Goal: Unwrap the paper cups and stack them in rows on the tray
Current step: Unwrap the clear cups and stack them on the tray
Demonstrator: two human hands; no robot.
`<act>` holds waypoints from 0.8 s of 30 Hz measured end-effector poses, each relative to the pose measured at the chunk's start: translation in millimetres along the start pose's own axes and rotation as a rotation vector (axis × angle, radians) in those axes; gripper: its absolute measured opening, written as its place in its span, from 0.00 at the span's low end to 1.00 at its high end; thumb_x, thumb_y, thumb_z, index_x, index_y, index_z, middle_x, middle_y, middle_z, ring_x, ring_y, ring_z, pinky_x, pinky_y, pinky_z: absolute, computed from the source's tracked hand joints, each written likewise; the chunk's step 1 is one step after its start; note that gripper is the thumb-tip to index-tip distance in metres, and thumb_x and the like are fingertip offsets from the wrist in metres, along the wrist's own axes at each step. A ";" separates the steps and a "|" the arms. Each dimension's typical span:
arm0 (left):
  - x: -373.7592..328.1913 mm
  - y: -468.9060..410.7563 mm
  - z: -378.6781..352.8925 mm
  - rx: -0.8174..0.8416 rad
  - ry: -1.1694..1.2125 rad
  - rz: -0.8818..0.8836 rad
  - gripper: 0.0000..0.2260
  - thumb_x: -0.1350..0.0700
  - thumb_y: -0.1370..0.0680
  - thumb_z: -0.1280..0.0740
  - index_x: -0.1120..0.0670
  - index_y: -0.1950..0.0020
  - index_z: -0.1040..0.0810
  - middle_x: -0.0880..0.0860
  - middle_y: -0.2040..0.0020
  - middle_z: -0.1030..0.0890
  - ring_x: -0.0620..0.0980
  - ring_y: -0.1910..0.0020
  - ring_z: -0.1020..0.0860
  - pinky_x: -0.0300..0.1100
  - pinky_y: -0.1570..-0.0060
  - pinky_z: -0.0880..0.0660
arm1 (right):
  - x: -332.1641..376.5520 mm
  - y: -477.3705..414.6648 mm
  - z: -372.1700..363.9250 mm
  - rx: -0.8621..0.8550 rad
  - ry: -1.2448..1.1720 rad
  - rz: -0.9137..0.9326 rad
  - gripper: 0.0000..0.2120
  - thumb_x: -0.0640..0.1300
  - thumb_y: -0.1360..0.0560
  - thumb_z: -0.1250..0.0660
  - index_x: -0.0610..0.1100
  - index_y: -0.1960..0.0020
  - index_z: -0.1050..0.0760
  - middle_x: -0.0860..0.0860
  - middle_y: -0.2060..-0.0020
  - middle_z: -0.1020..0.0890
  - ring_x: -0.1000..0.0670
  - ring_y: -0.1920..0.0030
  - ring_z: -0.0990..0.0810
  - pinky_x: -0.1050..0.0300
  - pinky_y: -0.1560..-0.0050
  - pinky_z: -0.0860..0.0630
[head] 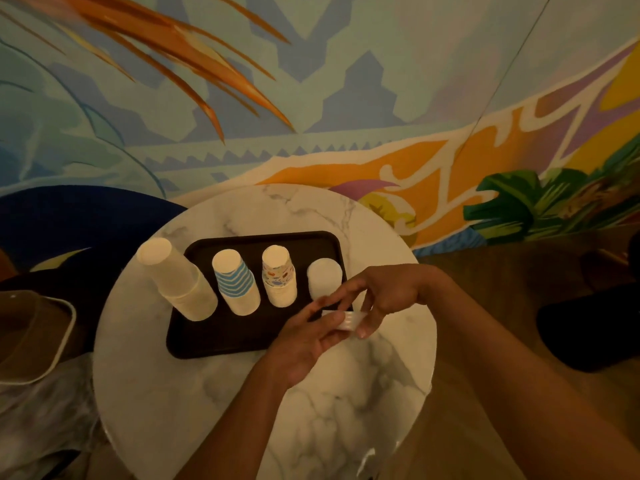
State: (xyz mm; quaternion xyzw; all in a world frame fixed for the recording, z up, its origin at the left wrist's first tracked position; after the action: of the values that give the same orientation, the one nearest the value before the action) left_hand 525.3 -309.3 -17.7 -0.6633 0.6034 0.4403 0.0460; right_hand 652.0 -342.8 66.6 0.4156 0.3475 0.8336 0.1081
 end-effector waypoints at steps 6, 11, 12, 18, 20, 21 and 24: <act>4.0 4.8 -15.1 0.078 -0.101 0.075 0.28 0.57 0.25 0.26 0.57 0.26 0.28 0.59 0.31 0.22 0.59 0.32 0.22 0.51 0.36 0.22 | -2.1 2.7 -11.3 0.108 0.043 0.032 0.36 0.47 0.34 0.17 0.61 0.29 0.26 0.58 0.40 0.18 0.60 0.52 0.18 0.62 0.43 0.21; 12.7 -0.8 -11.4 0.083 -0.069 0.094 0.31 0.52 0.22 0.28 0.58 0.22 0.33 0.60 0.27 0.26 0.61 0.29 0.26 0.56 0.30 0.27 | -5.5 -7.6 -14.4 0.118 0.079 0.064 0.33 0.50 0.38 0.15 0.60 0.36 0.22 0.58 0.42 0.18 0.52 0.42 0.19 0.49 0.37 0.20; 12.6 -1.4 -11.9 0.091 -0.060 0.081 0.34 0.49 0.24 0.26 0.58 0.22 0.34 0.61 0.26 0.27 0.62 0.28 0.27 0.56 0.29 0.28 | -6.9 -10.5 -14.2 0.118 0.075 0.067 0.33 0.51 0.39 0.14 0.60 0.37 0.22 0.58 0.42 0.18 0.51 0.41 0.20 0.46 0.38 0.19; 9.3 -7.2 -12.6 0.049 0.012 0.016 0.46 0.35 0.30 0.24 0.58 0.22 0.36 0.60 0.24 0.29 0.60 0.26 0.28 0.52 0.30 0.27 | -8.0 -19.2 -4.3 0.109 0.051 0.078 0.31 0.46 0.38 0.14 0.57 0.39 0.23 0.57 0.42 0.19 0.49 0.41 0.19 0.44 0.41 0.18; 6.7 -9.0 -16.5 0.033 -0.005 0.001 0.45 0.30 0.30 0.29 0.54 0.22 0.35 0.58 0.25 0.28 0.59 0.27 0.28 0.52 0.29 0.29 | -7.0 -21.9 -1.3 0.104 0.041 0.088 0.32 0.48 0.39 0.13 0.58 0.39 0.22 0.58 0.43 0.18 0.50 0.42 0.18 0.45 0.43 0.17; 5.7 -10.4 -18.2 0.019 -0.009 -0.007 0.44 0.28 0.30 0.31 0.53 0.22 0.34 0.57 0.25 0.27 0.59 0.27 0.28 0.53 0.27 0.30 | -6.8 -23.7 -0.2 0.102 0.039 0.096 0.33 0.49 0.40 0.13 0.59 0.39 0.22 0.60 0.44 0.18 0.52 0.43 0.18 0.46 0.43 0.17; 7.0 -15.6 -17.6 -0.022 0.036 -0.017 0.43 0.27 0.27 0.37 0.52 0.20 0.37 0.59 0.24 0.29 0.61 0.26 0.29 0.59 0.23 0.38 | -5.2 -29.2 4.1 0.089 0.055 0.121 0.33 0.54 0.41 0.14 0.61 0.38 0.22 0.63 0.45 0.18 0.54 0.44 0.18 0.49 0.42 0.17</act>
State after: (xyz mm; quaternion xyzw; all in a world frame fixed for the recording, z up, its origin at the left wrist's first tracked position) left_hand 546.9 -320.8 -18.8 -0.6766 0.5937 0.4344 0.0314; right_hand 655.2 -321.8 45.5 0.4173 0.3612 0.8334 0.0292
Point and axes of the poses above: each hand's wrist, its own y-axis away from the middle knuckle, its own z-axis out of the back of the hand, x = y × z, the point moved 8 cm from there along -y, towards the middle knuckle
